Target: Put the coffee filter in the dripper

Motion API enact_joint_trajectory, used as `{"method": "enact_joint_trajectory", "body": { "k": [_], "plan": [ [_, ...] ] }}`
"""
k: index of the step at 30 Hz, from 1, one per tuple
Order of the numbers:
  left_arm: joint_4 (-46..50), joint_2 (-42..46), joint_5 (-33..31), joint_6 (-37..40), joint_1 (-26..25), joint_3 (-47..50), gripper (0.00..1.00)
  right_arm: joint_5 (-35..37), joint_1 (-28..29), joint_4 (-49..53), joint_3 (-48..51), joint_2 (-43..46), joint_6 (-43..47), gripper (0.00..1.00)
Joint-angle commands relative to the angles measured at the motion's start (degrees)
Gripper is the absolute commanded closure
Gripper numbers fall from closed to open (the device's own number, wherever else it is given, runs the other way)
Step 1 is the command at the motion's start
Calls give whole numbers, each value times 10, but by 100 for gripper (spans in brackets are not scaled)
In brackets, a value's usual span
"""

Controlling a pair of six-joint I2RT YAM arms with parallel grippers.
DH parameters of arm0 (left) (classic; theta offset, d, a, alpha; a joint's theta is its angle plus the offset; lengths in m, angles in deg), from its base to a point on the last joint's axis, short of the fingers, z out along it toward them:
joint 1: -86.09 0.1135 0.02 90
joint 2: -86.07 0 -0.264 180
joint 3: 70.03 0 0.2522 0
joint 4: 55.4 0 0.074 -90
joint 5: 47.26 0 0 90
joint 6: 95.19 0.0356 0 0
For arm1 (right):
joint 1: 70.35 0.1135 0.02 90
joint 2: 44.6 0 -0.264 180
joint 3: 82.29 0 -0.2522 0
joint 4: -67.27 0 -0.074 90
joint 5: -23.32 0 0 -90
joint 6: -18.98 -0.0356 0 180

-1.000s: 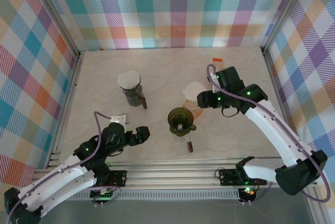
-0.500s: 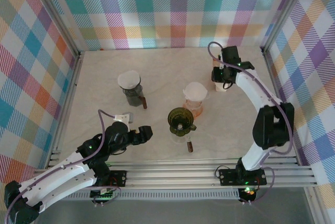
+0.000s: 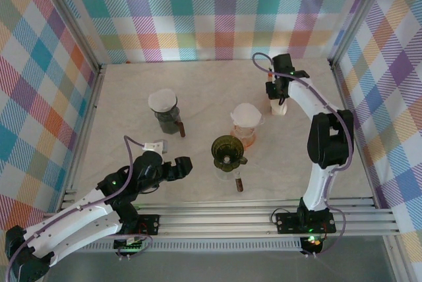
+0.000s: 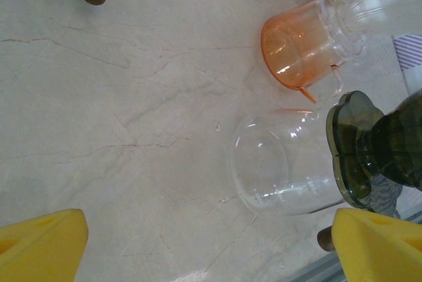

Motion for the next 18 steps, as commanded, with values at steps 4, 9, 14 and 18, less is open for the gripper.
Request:
{"method": "enact_joint_trajectory", "body": {
  "k": [4,9,14,18],
  "plan": [
    [-1,-9,-10,8,-5,-18,5,30,-2,-20,-23,-16,31,73],
    [-4,-17,-8,7,-5,-19,5,38,-3,-23,-32,-33,38,74],
    [-3,-17,-9,6,-5,-20,5,52,-2,-27,-39,-47,35,74],
    [-2,-17,-8,5,-5,-19,5,58,-2,-29,-42,-56,38,74]
  ]
}}
